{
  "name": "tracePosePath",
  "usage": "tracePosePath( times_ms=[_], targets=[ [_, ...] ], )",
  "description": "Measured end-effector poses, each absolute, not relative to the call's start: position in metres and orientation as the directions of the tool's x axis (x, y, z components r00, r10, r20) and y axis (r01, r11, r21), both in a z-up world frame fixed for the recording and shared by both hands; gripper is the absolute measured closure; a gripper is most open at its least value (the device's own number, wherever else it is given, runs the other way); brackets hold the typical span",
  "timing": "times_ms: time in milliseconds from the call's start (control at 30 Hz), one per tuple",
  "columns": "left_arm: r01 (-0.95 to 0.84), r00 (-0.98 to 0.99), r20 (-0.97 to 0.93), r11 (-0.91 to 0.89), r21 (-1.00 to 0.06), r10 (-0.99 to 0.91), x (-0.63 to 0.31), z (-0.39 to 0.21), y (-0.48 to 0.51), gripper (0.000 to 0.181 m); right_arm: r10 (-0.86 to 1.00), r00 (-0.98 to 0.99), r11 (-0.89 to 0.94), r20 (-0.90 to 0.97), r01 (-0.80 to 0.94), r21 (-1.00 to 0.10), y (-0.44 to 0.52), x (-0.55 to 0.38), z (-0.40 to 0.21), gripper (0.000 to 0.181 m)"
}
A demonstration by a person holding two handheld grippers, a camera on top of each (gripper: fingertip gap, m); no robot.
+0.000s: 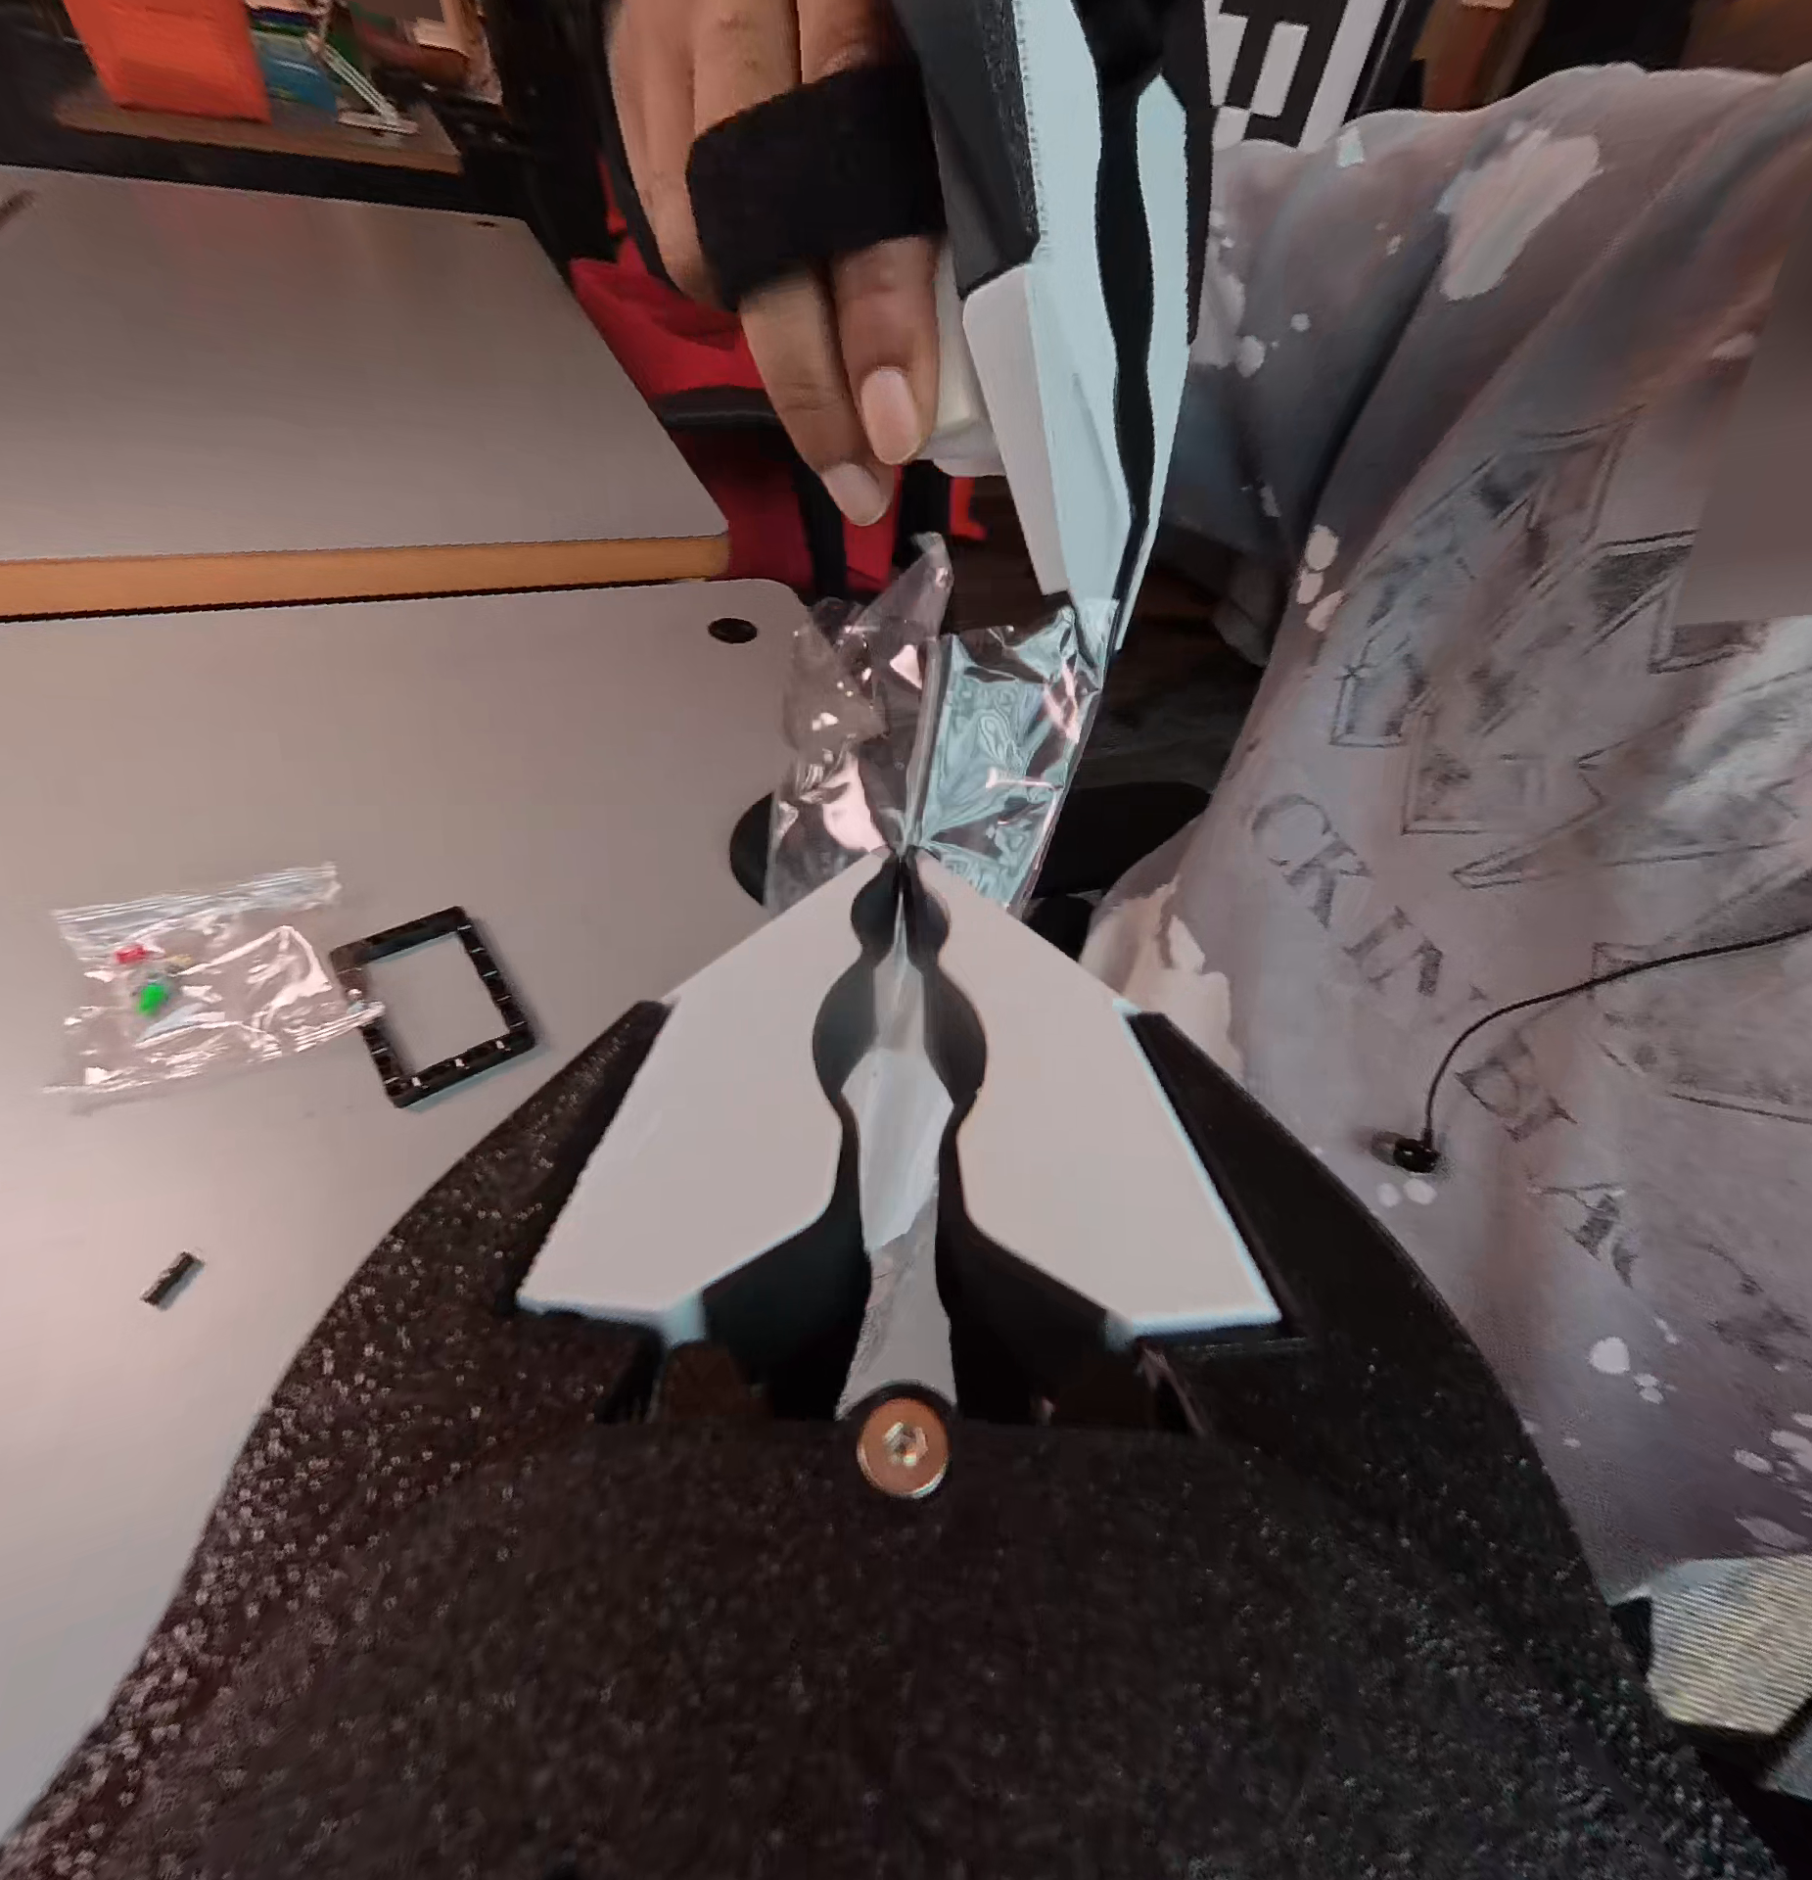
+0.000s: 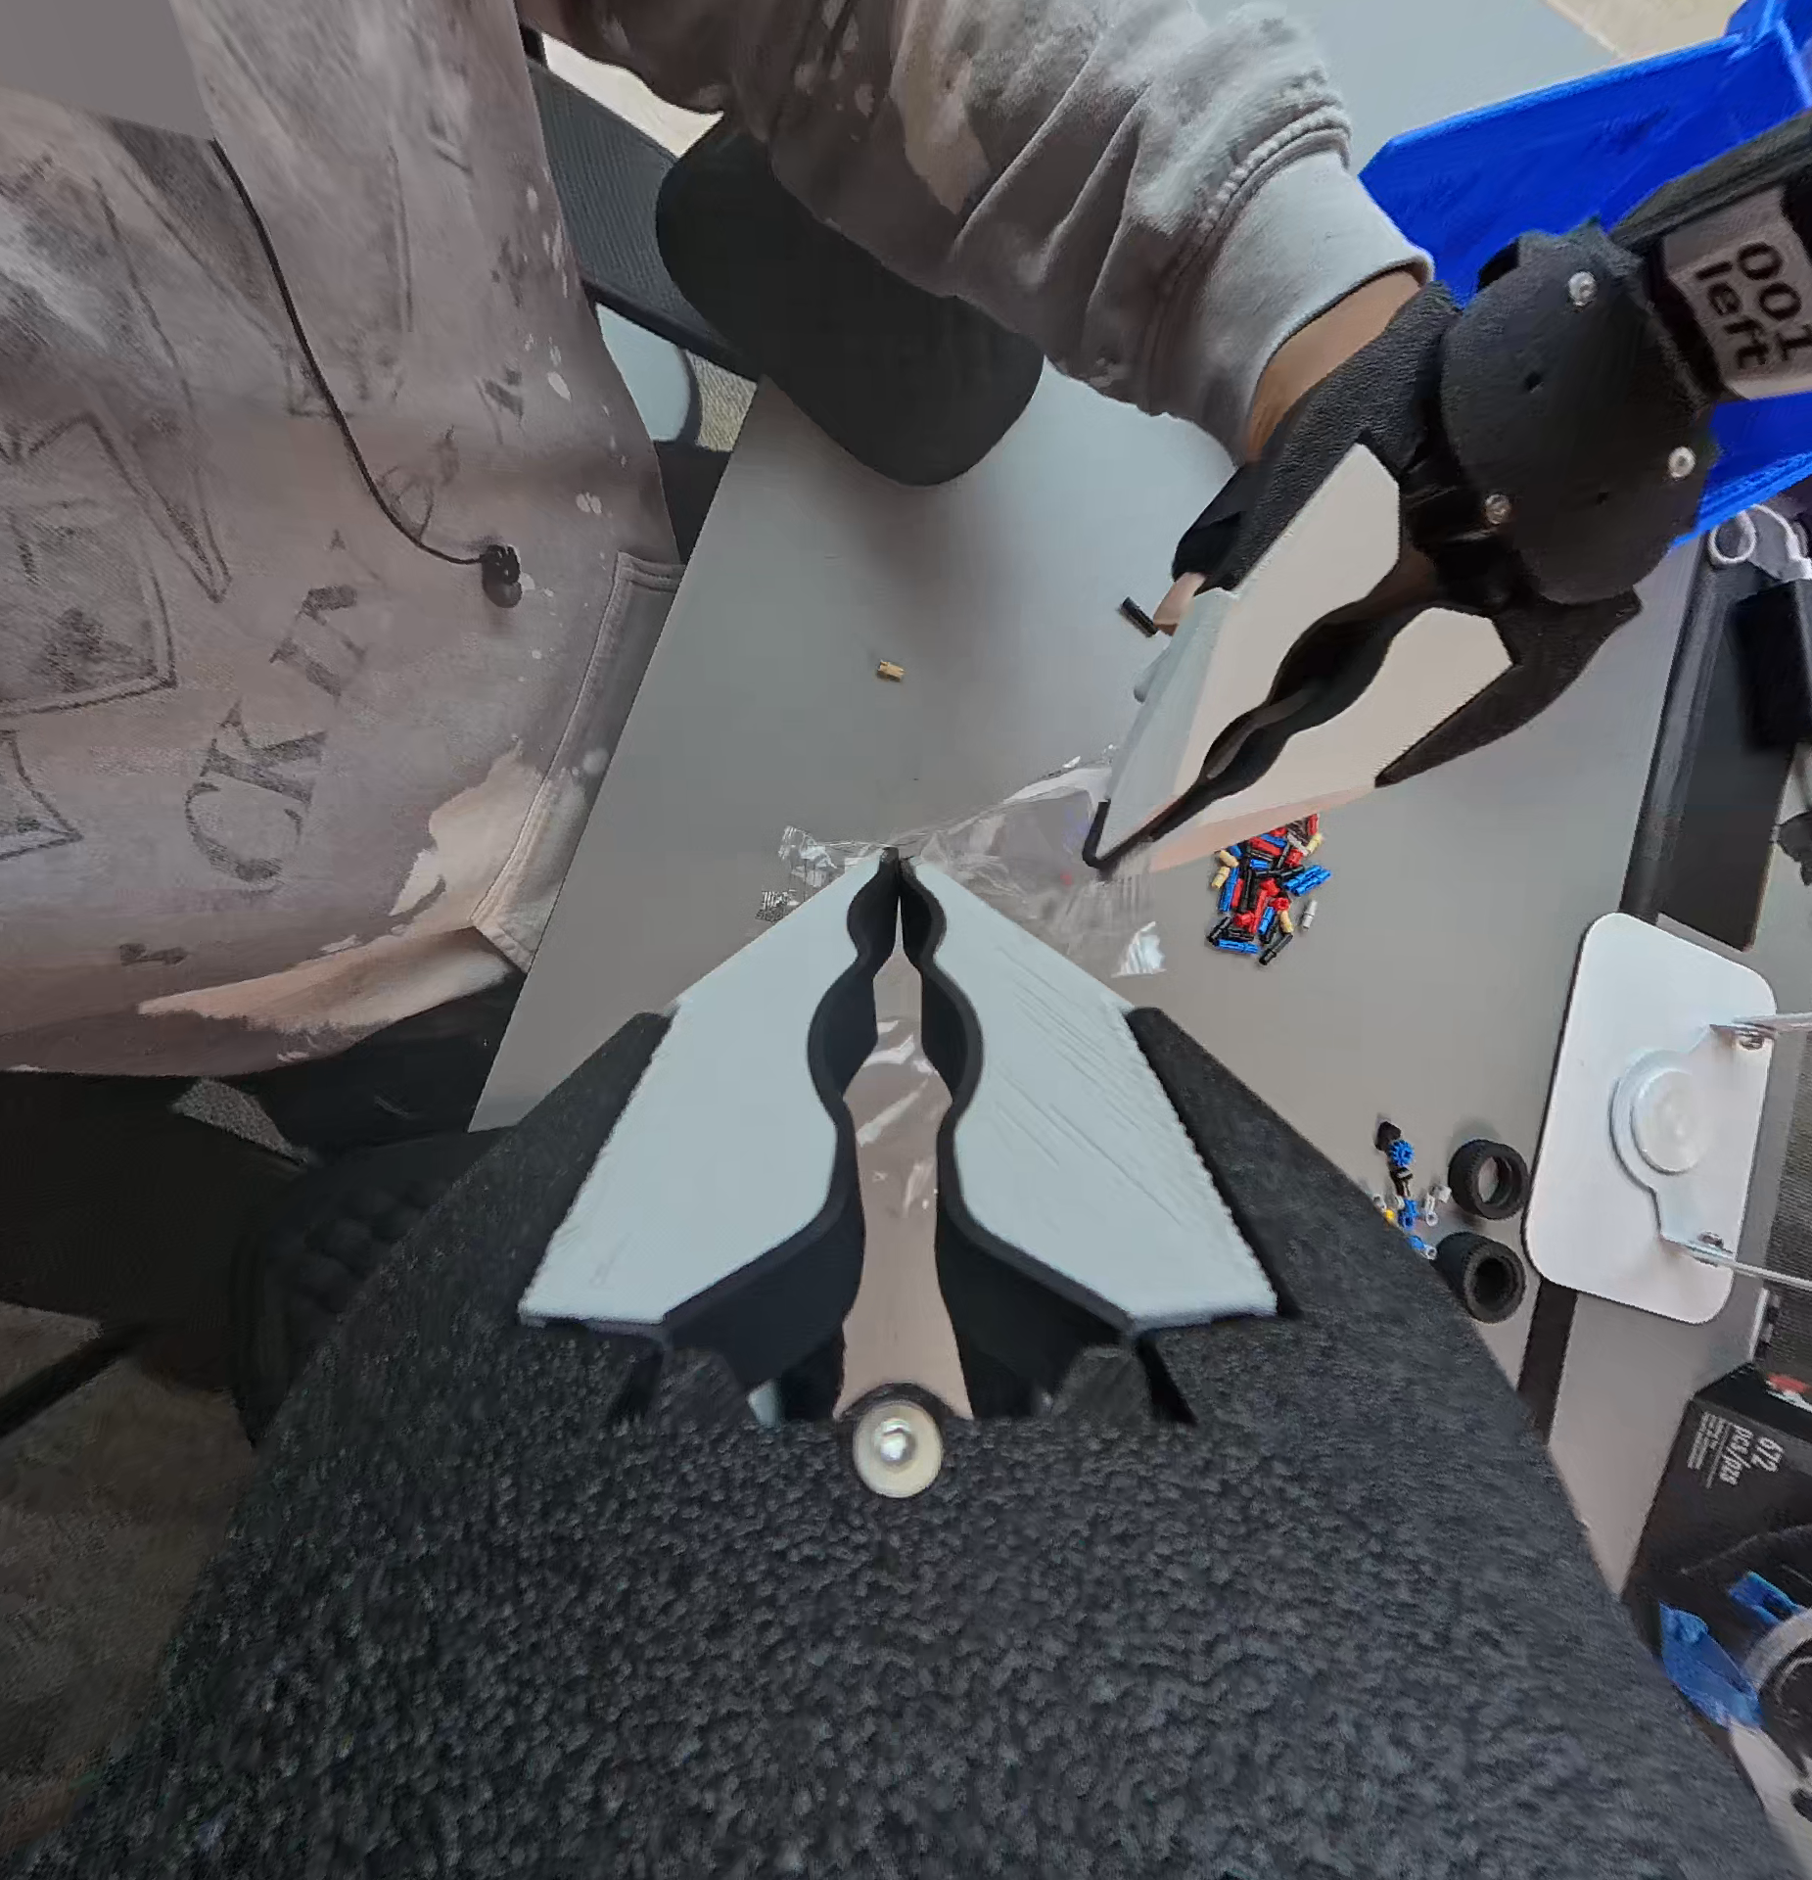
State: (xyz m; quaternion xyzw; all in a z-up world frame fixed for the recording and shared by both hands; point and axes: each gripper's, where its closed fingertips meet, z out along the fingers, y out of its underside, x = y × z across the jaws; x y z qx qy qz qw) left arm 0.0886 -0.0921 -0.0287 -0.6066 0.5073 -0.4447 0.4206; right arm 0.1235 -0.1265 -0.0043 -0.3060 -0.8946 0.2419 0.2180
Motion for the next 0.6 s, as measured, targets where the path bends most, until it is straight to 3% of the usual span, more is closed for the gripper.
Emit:
tracePosePath(
  times_ms=[67,167,333,433,600],
  targets=[
    [-0.2,0.126,0.055,-0.079,-0.977,-0.991,0.087,-0.017,-0.091,0.181,0.697,-0.68,0.629,0.228,0.428,-0.649,-0.127,0.123,0.007,0.181],
    [-0.175,0.2,-0.075,0.04,-0.984,-0.977,0.076,0.002,-0.092,0.181,0.767,-0.627,0.467,0.138,0.398,-0.79,-0.128,0.128,0.027,0.163],
    [-0.189,0.268,-0.199,0.15,-0.97,-0.943,0.064,0.021,-0.095,0.181,0.889,-0.456,0.158,0.034,0.237,-0.959,-0.102,0.121,0.065,0.179],
    [-0.199,0.288,-0.247,0.194,-0.961,-0.925,0.064,0.024,-0.096,0.181,0.923,-0.365,-0.047,-0.123,0.21,-0.977,-0.082,0.119,0.073,0.181],
    [-0.236,0.297,-0.302,0.237,-0.942,-0.906,0.066,0.018,-0.099,0.181,0.901,-0.312,-0.243,-0.301,0.21,-0.947,-0.064,0.12,0.066,0.181]
  ],
)
